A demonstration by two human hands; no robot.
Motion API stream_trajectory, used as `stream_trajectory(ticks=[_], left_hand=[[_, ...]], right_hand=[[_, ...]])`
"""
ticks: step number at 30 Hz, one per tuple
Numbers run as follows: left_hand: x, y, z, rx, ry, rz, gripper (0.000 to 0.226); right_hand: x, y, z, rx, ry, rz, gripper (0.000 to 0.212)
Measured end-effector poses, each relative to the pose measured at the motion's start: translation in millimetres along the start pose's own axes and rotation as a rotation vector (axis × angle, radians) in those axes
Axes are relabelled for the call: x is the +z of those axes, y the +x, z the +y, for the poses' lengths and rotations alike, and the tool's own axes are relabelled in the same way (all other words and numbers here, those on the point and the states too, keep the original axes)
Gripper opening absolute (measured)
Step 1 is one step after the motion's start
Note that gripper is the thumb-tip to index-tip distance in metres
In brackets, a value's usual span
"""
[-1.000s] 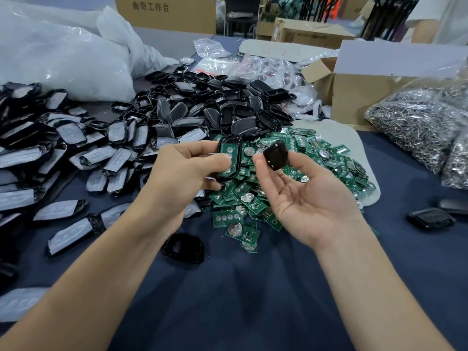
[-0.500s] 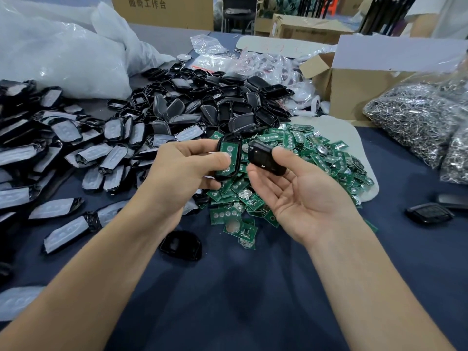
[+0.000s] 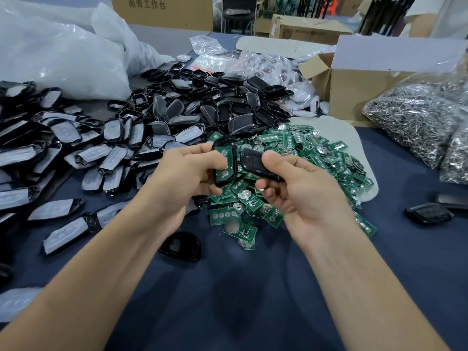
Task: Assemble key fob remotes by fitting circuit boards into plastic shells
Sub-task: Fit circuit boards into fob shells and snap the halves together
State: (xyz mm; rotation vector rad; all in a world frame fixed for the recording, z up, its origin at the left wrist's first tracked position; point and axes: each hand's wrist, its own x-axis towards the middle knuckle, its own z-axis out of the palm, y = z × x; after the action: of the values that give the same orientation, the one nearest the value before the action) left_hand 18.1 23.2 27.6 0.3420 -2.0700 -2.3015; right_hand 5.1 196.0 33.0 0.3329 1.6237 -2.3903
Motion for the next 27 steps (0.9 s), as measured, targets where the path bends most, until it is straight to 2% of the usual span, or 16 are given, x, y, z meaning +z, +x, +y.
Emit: stream_trajectory(ticks=[2, 4, 5, 11, 18, 22, 27], left_hand=[[1.9, -2.0, 2.9, -0.028, -0.023, -0.058, 0.004], [1.3, -4.4, 5.4, -0.048, -0.068, -0.101, 0.025], [0.9, -4.2, 5.8, -0.044, -0.065, -0.108, 0.029], [2.2, -1.2, 2.0, -0.017, -0.022, -0.088, 0.006], [4.7, 0.9, -4.2, 0.032, -0.097, -0.026, 0.036], [4.8, 0.7, -4.0, 0.054, -0.09, 0.002, 0.037], [3.2, 1.3, -5.4, 0.067, -0.092, -0.006, 0.039]], right_hand=[[0.8, -0.9, 0.6, -0.033, -0.018, -0.015, 0.023], [1.6, -1.8, 0.8, -0.06, -0.038, -0.027, 0.024], [1.7, -1.9, 1.0, -0.074, -0.051, -0.032, 0.025], [2.4, -0.5, 3.8, -0.136, -0.101, -0.048, 0.029], [3.2, -1.0, 4.9, -0.075, -0.122, -0.084, 0.028], [4.4, -2.0, 5.3, -0.062, -0.166, -0.077, 0.019], [3.0, -3.0, 4.2, -0.13, -0.282, -0.054, 0.021]])
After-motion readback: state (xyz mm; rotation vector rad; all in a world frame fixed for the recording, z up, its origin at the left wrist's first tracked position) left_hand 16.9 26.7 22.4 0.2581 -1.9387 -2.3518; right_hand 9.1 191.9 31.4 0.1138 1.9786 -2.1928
